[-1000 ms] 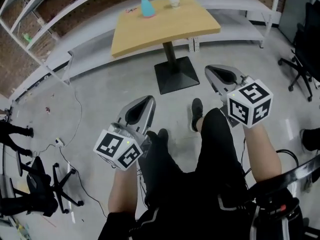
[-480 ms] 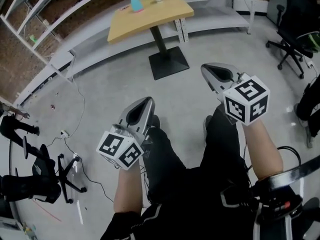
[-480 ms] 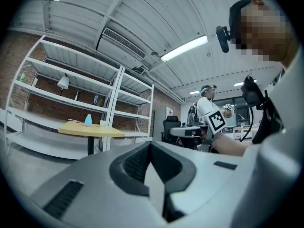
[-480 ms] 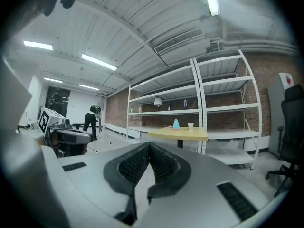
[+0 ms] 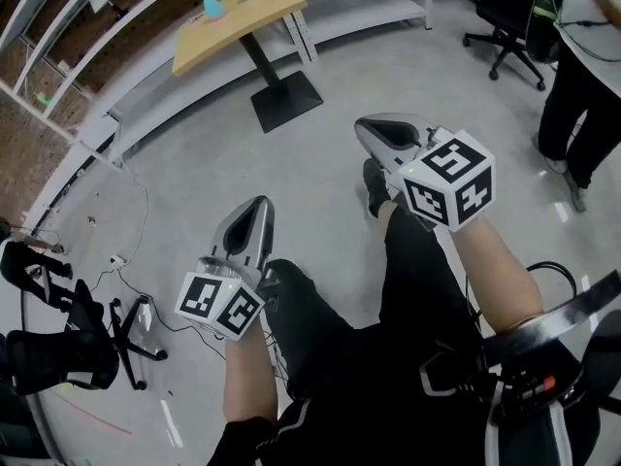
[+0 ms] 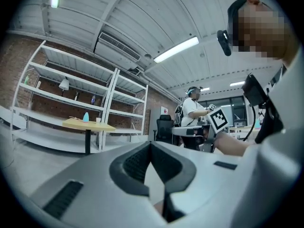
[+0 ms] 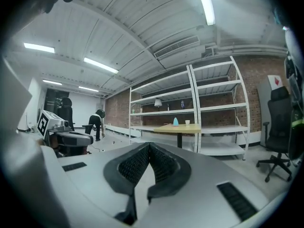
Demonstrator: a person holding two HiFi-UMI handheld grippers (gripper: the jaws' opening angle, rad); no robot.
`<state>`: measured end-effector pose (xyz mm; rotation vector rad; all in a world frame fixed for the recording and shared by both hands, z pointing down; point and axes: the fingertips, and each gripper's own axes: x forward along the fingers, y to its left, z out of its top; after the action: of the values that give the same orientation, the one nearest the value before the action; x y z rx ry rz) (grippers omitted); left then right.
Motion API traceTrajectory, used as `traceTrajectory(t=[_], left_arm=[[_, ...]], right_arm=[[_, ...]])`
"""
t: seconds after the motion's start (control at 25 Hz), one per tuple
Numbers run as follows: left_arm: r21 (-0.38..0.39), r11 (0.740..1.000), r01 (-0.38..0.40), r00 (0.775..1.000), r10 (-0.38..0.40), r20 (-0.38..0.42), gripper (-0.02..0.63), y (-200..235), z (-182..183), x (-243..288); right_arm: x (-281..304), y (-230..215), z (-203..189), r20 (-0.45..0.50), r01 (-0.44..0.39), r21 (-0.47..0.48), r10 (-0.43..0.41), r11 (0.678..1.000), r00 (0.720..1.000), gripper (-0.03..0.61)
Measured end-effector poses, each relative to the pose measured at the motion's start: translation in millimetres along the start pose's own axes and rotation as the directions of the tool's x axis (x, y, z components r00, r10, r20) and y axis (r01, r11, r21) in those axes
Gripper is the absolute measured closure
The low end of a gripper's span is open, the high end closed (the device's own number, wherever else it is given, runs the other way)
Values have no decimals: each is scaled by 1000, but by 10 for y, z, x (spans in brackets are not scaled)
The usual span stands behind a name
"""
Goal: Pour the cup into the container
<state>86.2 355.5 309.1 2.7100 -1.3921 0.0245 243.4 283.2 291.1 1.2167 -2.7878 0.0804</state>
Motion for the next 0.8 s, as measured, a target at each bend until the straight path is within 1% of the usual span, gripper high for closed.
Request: traceTrajectory(t=[0.24, 0.36, 0.56, 0.68, 0.8], left_arm=[[-6, 1000, 6, 1000, -6, -16, 620, -892, -166, -682], [-5, 1000, -4, 1000, 4, -6, 620, -1273, -190, -1058], [-6, 1000, -11, 1000, 11, 17, 620, -1746, -183, -1627], [-3, 1000, -11, 1000, 11, 24, 620, -2031, -145, -1865], [6, 1000, -9, 1000, 9, 20, 620, -2209, -174, -2063]], right_arm=[[-945, 515, -164, -8, -8, 15, 8, 1000, 1000, 577], [-1377, 791, -219, -6, -13, 17, 13, 1000, 1000, 577], [-2016, 1242, -232, 10, -11, 11, 11, 1000, 1000, 577], [-2349, 1426, -239, 14, -13, 12, 13, 1000, 1000, 577], [-2575, 1601, -266, 17, -15, 7, 15, 1000, 1000, 577]])
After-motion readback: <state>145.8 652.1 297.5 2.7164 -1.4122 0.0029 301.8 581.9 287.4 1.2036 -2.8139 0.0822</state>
